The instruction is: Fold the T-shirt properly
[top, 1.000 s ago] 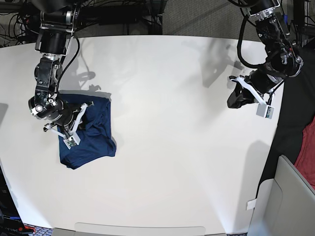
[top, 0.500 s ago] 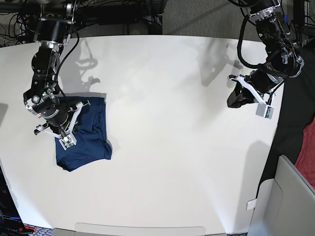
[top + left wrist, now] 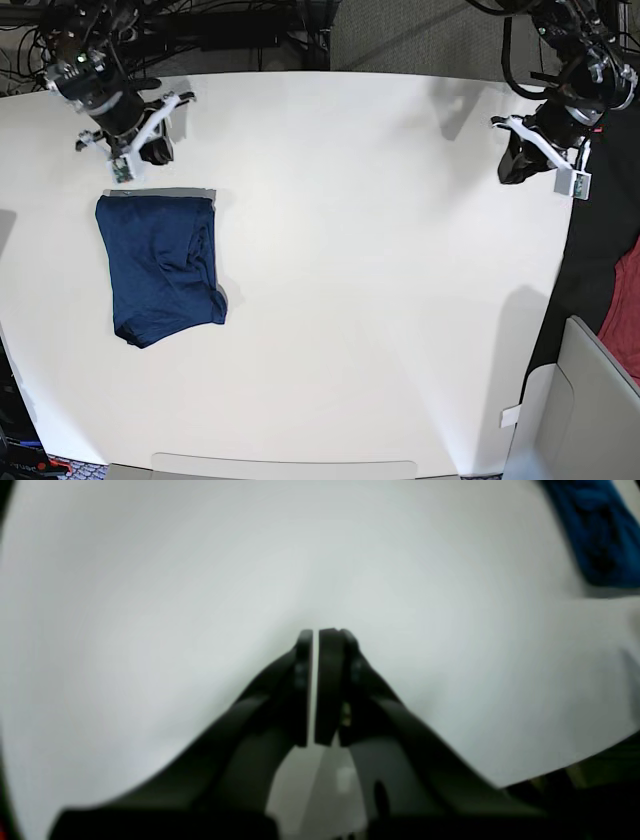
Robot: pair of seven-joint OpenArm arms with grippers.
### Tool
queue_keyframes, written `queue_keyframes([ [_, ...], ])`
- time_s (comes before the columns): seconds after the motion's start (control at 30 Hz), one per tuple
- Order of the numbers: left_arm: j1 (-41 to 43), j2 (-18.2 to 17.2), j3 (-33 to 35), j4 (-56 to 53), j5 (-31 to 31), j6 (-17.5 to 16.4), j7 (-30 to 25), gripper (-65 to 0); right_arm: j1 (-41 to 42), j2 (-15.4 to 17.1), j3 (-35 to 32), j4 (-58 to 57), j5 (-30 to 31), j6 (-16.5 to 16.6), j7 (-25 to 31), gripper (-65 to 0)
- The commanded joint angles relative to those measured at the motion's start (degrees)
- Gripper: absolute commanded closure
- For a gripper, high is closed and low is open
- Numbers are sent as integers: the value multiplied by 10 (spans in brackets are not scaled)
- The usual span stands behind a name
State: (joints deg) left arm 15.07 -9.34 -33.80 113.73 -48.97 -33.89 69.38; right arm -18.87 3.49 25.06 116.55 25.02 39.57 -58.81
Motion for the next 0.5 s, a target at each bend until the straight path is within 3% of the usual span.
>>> queue_keyframes([
  [0.0,3,-6,-14,11,-12,-1,-9,-2,-21,3,25,10,46,4,12,-26],
  [0.07,22,-6,-33,11,-12,-1,-9,-2,-56,4,67,8,113,4,-5,-26],
  [0.17,57,-6,-55,11,-12,-2,-9,-2,-99,3,124,6,161,4,-38,-26],
  [0.47,190,-7,-76,10,-11,-2,-10,-2,-228,0,201,-6,172,4,-89,-26],
])
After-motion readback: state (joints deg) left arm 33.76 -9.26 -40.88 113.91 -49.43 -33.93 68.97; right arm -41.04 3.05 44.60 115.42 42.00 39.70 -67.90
